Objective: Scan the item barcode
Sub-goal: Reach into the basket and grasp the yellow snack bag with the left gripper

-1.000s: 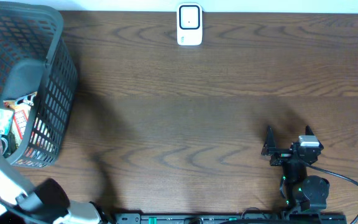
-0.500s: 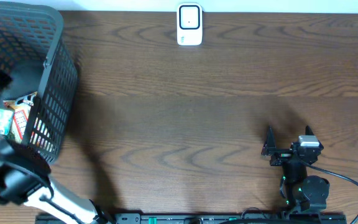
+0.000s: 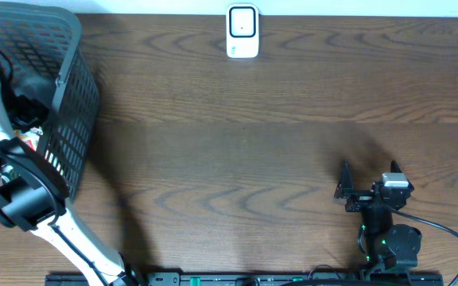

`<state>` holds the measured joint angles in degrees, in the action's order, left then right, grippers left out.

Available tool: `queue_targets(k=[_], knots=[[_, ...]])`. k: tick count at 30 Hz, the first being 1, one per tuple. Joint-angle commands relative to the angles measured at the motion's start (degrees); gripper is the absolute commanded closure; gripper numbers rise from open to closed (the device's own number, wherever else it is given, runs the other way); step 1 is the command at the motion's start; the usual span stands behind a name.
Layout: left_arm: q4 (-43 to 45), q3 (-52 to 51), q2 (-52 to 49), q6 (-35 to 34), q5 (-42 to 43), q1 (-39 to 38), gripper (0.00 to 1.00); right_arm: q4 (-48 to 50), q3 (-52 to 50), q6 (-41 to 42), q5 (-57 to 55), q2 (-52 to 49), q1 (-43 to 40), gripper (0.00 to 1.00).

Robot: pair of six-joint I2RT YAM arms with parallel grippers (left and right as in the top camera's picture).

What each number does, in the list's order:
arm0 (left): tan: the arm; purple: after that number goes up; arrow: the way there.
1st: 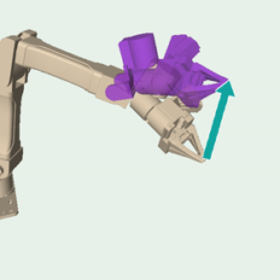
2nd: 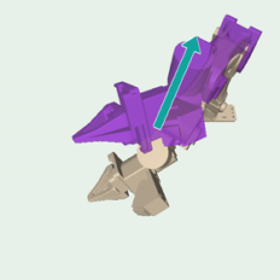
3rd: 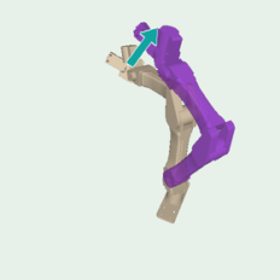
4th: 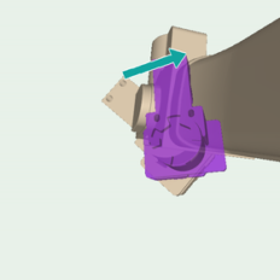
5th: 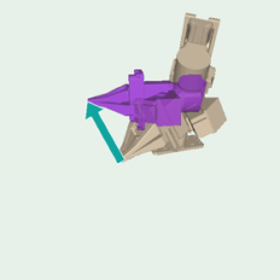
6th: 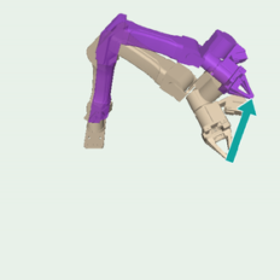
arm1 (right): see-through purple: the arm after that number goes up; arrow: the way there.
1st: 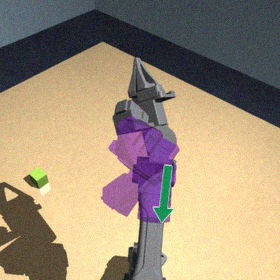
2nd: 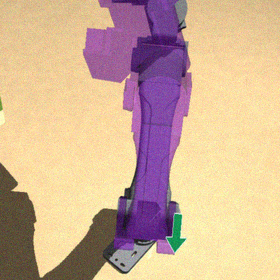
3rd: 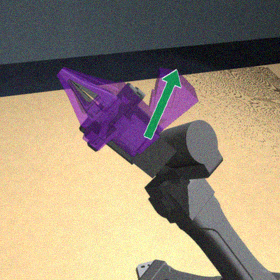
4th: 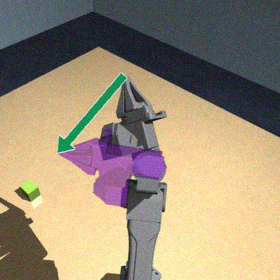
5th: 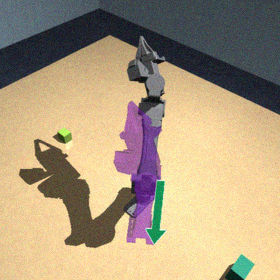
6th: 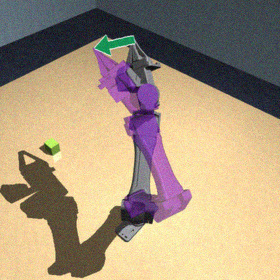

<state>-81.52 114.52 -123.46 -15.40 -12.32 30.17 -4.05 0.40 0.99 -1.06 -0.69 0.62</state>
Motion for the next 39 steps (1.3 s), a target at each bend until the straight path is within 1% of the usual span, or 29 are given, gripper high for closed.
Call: queue_targets(k=[1,7,16,19,21,23,24,26,28,29,34,39], knots=[[1.7,-4.4,-0.8,-3.4,-8.6,-2.0,0.02,-0.2,-0.1,-0.4,0.1,0.3,-0.5,0.01],[9.1,-12.0,-0.8,-3.2,-8.6,-3.0,0.02,-0.2,-0.1,-0.4,0.1,0.3,-0.5,0.01],[17.9,-18.7,-0.8,0.2,-8.5,-3.1,0.02,-0.2,-0.1,-0.4,0.1,0.3,-0.5,0.01],[20.9,-19.9,-0.8,0.3,-8.5,-3.1,0.24,-0.2,-0.1,-0.4,0.1,0.3,-0.5,0.01],[22.1,-19.9,-0.8,0.3,-8.5,-3.1,0.36,-0.2,-0.1,-0.4,0.1,0.3,-0.5,0.01],[23.0,-19.9,-0.8,0.3,-8.5,-3.1,0.43,-0.2,-0.1,-0.4,0.1,0.3,-0.5,0.01],[23.2,-19.9,-0.8,0.3,-8.5,-3.1,0.48,-0.2,-0.1,-0.4,0.1,0.3,-0.5,0.01],[23.4,-19.9,-0.8,0.3,-8.5,-3.1,0.63,-0.2,-0.1,-0.4,0.1,0.3,-0.5,0.01],[23.3,-19.8,-0.5,0.3,-8.5,-3.1,0.85,-0.2,-0.1,-0.4,0.1,0.3,-0.5,0.01],[23.1,-19.6,-0.2,0.3,-8.5,-3.1,0.92,-0.2,-0.1,-0.4,0.1,0.3,-0.5,0.01],[21.2,-16.8,2.8,0.3,-4.8,-3.1,0.93,-0.2,-0.1,-0.4,0.1,0.3,-0.5,0.01],[21.7,-14.8,11.4,0.0,1.2,-3.1,0.92,-0.2,-0.1,-0.4,0.1,0.3,-0.5,0.01]])
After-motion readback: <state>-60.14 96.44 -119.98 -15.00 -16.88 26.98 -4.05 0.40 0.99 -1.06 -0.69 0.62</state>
